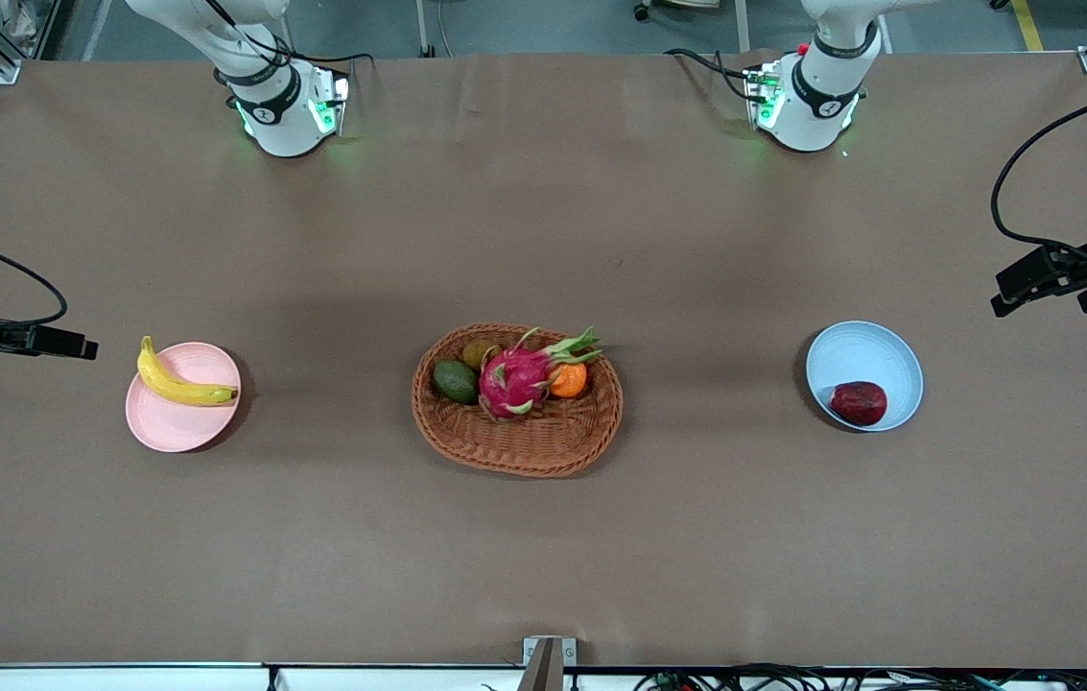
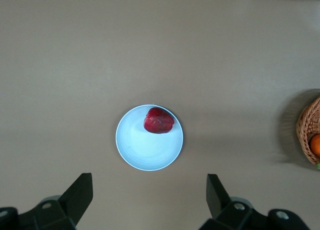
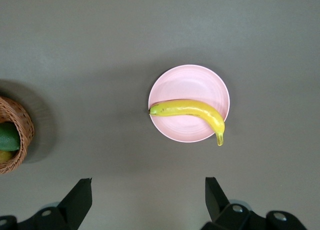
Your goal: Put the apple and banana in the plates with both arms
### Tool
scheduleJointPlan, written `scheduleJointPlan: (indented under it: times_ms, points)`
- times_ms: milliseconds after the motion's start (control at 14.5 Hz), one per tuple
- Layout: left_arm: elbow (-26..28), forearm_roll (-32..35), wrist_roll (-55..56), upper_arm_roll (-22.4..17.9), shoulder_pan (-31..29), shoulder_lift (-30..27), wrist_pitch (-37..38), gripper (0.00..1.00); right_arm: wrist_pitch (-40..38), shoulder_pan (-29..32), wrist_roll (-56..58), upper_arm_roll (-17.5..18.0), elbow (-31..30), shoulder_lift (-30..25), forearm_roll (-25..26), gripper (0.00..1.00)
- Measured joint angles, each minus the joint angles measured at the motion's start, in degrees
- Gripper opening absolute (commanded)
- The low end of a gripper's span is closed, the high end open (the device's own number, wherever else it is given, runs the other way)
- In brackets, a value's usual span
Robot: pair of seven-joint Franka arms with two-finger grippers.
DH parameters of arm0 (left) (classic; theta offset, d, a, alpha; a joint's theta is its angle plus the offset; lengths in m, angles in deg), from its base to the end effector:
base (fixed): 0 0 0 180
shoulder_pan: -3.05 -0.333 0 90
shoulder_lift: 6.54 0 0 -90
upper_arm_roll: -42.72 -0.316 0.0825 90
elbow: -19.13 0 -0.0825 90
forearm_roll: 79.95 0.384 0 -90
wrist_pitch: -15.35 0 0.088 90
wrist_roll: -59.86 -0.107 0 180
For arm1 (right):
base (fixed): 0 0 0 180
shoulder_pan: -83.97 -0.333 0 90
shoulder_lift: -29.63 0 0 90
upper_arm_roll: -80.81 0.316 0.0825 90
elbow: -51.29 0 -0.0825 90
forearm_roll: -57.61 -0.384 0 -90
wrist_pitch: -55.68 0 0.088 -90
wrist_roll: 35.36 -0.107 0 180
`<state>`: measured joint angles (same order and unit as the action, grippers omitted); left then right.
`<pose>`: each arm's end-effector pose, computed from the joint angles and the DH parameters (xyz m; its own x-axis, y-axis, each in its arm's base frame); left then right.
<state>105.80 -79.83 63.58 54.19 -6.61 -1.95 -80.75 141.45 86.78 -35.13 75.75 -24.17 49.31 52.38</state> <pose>0.5894 -0.0135 0.6171 0.9958 0.0352 0.0849 0.0337 -0.9992 0.0194 0.6397 -0.0687 0.5315 0.9791 -0.1242 -0.1612 -0.1356 -0.9888 -0.0618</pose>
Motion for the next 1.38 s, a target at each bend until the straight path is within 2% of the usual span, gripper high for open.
scheduleJointPlan:
  times_ms: [413,619,894,1169,1376]
  points:
    - [-0.3,0.0,-0.2,0.3,0.0,-1.6,0.6,1.00,0.1,-0.6,0.0,0.3,0.6,0.0,0.1,1.00]
    - [0.3,0.0,-0.2,0.1,0.0,-2.6,1.3,1.00,-1.5,-3.8,-0.2,0.4,1.3,-0.3,3.7,1.00]
    - [0.6,0.0,-0.2,0.2,0.0,-2.8,1.3,1.00,-3.0,-4.8,-0.8,-0.1,1.1,-3.6,5.6,1.00]
    - [0.7,0.0,-0.2,0.2,0.2,-2.8,1.4,1.00,-3.4,-4.1,-0.8,-0.6,-2.6,-8.0,5.6,1.00]
    - [0.8,0.0,-0.2,-2.6,3.8,-2.8,1.4,1.00,-3.4,-2.2,-0.8,0.2,-5.7,-11.2,5.6,1.00]
